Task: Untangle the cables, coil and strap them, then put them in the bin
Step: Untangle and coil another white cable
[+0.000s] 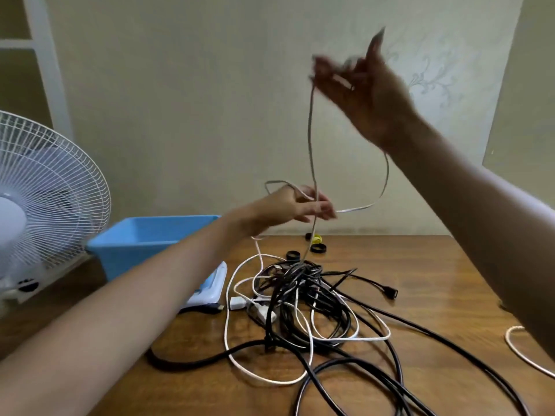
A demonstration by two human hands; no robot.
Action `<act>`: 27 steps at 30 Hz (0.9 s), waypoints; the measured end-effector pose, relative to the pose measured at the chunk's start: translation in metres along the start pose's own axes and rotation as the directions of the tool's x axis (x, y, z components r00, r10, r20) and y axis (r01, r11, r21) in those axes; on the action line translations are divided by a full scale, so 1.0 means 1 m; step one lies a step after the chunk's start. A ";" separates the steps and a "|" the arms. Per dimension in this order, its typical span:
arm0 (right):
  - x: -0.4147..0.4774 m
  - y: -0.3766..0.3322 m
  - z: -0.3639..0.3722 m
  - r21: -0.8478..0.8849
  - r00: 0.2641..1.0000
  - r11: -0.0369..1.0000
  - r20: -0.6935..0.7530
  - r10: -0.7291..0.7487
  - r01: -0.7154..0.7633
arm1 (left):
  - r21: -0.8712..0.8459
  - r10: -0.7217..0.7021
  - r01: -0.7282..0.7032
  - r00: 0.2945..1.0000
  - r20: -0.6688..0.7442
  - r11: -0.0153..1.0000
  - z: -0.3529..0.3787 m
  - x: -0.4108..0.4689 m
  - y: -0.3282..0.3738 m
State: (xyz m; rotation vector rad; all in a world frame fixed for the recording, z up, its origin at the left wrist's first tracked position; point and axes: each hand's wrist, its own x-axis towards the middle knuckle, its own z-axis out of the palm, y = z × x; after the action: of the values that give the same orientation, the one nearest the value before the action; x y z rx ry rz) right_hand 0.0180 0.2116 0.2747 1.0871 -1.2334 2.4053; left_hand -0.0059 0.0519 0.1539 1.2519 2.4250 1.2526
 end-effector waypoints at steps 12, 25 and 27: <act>-0.040 0.022 -0.040 -0.494 0.920 0.779 -0.265 0.290 -0.388 | -0.661 -0.017 -0.338 0.883 -0.469 0.670 -0.045 0.018 0.030; -0.061 0.081 -0.074 -0.885 0.949 0.409 -0.294 -0.117 -0.224 | -0.710 0.079 -0.674 0.734 -0.674 0.203 -0.145 -0.003 0.079; -0.059 0.068 -0.083 -0.765 0.945 0.568 -0.319 0.075 -0.303 | -0.662 0.039 -0.600 0.753 -0.656 0.450 -0.149 -0.007 0.067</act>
State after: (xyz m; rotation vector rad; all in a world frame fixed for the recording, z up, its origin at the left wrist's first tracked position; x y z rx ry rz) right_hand -0.0174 0.2407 0.1612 0.3421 -2.1023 1.6160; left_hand -0.0284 -0.0241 0.2969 1.1094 1.2415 2.8014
